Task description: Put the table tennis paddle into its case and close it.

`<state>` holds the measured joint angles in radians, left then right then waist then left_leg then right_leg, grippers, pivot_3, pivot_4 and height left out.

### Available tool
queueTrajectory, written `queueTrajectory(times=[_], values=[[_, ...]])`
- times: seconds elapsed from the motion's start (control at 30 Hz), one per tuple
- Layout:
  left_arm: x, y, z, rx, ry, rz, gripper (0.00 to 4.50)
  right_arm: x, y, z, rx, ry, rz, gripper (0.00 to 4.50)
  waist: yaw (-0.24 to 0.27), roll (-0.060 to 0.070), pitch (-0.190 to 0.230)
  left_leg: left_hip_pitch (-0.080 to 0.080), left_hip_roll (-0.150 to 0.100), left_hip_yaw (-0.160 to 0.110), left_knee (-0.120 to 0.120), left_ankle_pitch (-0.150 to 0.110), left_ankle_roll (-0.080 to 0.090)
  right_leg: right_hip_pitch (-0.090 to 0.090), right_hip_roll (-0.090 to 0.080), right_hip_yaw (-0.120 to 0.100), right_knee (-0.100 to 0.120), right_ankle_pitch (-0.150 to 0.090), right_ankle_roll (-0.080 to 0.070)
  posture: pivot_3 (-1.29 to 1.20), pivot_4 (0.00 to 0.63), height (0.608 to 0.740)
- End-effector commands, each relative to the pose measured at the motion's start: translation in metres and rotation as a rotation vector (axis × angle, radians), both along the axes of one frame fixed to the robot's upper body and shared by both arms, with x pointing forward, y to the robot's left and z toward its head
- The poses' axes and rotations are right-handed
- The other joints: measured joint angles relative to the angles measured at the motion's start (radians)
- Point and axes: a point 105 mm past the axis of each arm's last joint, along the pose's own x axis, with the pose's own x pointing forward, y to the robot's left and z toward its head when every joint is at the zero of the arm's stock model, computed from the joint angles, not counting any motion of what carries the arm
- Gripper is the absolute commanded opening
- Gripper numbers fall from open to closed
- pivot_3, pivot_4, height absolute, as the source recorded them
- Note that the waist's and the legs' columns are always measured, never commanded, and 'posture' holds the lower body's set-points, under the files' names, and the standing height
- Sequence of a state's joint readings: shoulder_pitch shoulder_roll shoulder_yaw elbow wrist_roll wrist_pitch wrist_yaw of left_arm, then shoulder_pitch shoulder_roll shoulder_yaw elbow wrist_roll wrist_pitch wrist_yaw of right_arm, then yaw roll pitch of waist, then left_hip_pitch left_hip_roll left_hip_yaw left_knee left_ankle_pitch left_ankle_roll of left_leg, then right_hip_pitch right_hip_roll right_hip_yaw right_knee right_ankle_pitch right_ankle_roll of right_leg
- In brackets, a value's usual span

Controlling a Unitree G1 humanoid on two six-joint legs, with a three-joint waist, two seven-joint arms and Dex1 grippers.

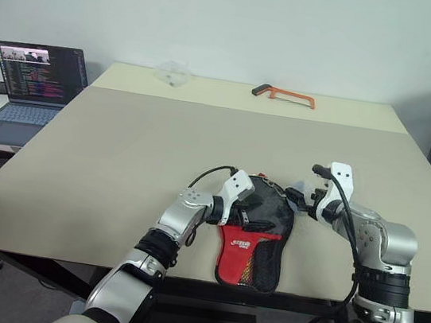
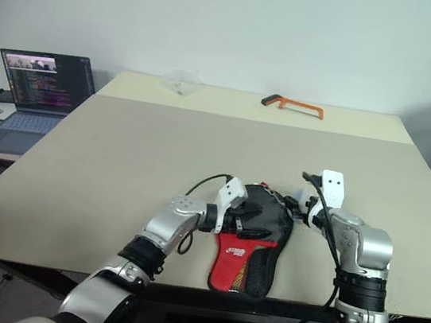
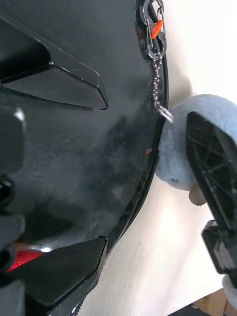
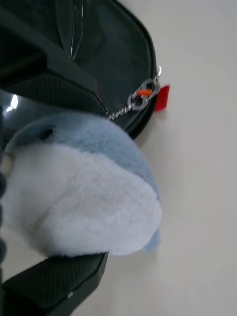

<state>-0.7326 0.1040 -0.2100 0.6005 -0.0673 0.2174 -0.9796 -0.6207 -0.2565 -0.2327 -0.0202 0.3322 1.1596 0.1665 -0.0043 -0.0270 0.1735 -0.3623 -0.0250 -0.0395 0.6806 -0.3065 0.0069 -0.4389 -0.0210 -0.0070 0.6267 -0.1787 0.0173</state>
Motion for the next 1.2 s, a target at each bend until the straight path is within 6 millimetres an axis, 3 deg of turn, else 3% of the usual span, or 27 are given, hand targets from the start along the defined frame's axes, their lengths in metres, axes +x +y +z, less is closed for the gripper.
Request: queueTrajectory(times=[0.03, 0.23, 0.37, 0.93, 1.07, 1.2], values=[[-0.006, -0.004, -0.014, 0.030, 0.041, -0.001, 4.50, 0.004, -0.005, 0.007, 0.003, -0.037, -0.028, 3.22, 0.000, 0.000, 0.000, 0.000, 0.000, 0.000, 0.000, 0.000, 0.000, 0.000, 0.000, 0.000, 0.000, 0.000, 0.000, 0.00, 0.150, 0.740], [-0.008, -0.008, -0.019, 0.042, 0.041, -0.004, 4.50, 0.005, -0.006, 0.011, -0.007, -0.057, -0.022, 1.29, -0.001, 0.001, -0.001, 0.001, 0.000, 0.000, 0.000, 0.000, 0.000, 0.001, 0.000, 0.000, 0.000, 0.000, 0.001, 0.00, 0.150, 0.740], [-0.011, -0.009, -0.021, 0.040, 0.049, -0.012, 4.50, 0.005, -0.019, 0.018, -0.072, -0.085, -0.035, 0.61, 0.001, 0.001, -0.001, 0.001, 0.000, 0.000, 0.000, 0.000, 0.000, 0.001, 0.000, 0.000, 0.000, 0.000, 0.001, 0.00, 0.150, 0.740], [-0.014, -0.010, -0.024, 0.051, 0.066, -0.029, 4.50, -0.033, -0.087, 0.013, -0.396, -0.032, 0.029, 0.52, 0.016, 0.003, -0.002, -0.001, -0.003, -0.002, 0.000, 0.000, 0.001, 0.002, -0.001, -0.002, -0.005, -0.001, 0.002, 0.00, 0.150, 0.740], [-0.014, -0.011, -0.024, 0.053, 0.067, -0.032, 4.50, -0.038, -0.092, 0.013, -0.425, -0.026, 0.043, 0.51, 0.016, 0.004, -0.002, -0.001, -0.002, -0.002, 0.000, 0.000, 0.001, 0.004, 0.000, -0.003, -0.007, -0.001, 0.002, 0.00, 0.150, 0.740], [-0.014, -0.010, -0.025, 0.057, 0.068, -0.034, 4.50, -0.062, -0.087, 0.010, -0.488, 0.014, 0.186, 0.51, 0.024, 0.006, -0.003, -0.001, -0.003, -0.002, -0.001, 0.000, 0.001, 0.005, 0.000, -0.003, -0.010, -0.001, 0.002, 0.00, 0.150, 0.740]])
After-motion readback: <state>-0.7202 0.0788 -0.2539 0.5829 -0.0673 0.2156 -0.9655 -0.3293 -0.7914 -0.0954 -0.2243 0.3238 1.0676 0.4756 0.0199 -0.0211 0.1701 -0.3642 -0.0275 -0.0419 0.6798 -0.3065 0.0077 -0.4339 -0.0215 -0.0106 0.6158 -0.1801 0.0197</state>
